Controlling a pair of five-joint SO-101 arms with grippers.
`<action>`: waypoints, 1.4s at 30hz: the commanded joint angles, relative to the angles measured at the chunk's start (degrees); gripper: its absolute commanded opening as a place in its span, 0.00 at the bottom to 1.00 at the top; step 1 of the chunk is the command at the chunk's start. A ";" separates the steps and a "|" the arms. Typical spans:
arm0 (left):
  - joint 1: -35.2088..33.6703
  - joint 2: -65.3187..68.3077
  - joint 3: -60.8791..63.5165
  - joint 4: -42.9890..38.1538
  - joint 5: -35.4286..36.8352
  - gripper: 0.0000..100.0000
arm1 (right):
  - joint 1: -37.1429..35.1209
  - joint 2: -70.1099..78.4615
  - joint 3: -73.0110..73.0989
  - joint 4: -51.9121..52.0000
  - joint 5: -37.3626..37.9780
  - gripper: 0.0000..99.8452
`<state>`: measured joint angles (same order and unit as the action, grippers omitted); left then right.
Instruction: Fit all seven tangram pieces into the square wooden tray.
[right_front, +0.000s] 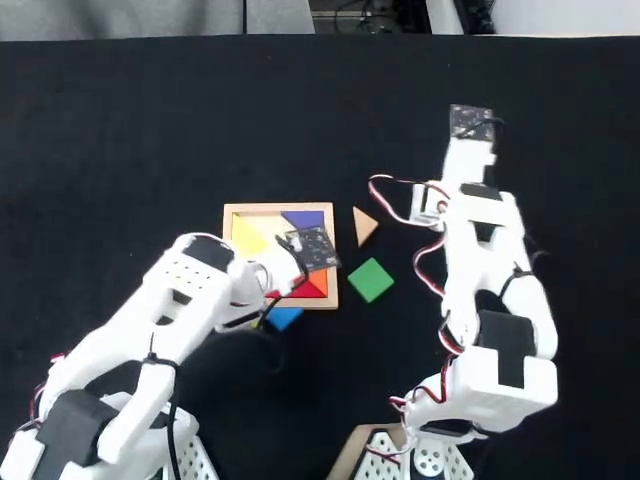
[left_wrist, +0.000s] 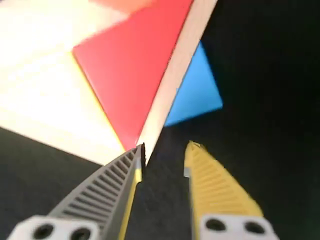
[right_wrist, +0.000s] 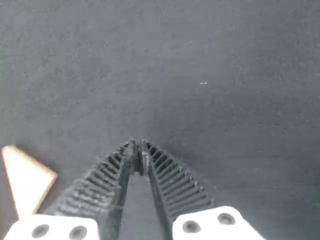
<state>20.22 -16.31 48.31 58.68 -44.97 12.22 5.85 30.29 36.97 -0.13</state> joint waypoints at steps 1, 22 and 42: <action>3.47 -2.02 0.31 -2.02 -0.79 0.28 | 3.16 -0.22 -4.00 -2.29 0.00 0.01; 2.86 -2.73 11.38 -21.36 2.02 0.23 | 3.87 3.65 -7.78 -0.62 -0.26 0.01; 6.20 -4.75 4.44 -5.63 1.58 0.23 | 3.69 3.65 -7.78 -0.70 -0.09 0.01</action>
<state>24.09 -18.15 56.48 49.80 -43.03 15.56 9.63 25.63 35.91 -0.22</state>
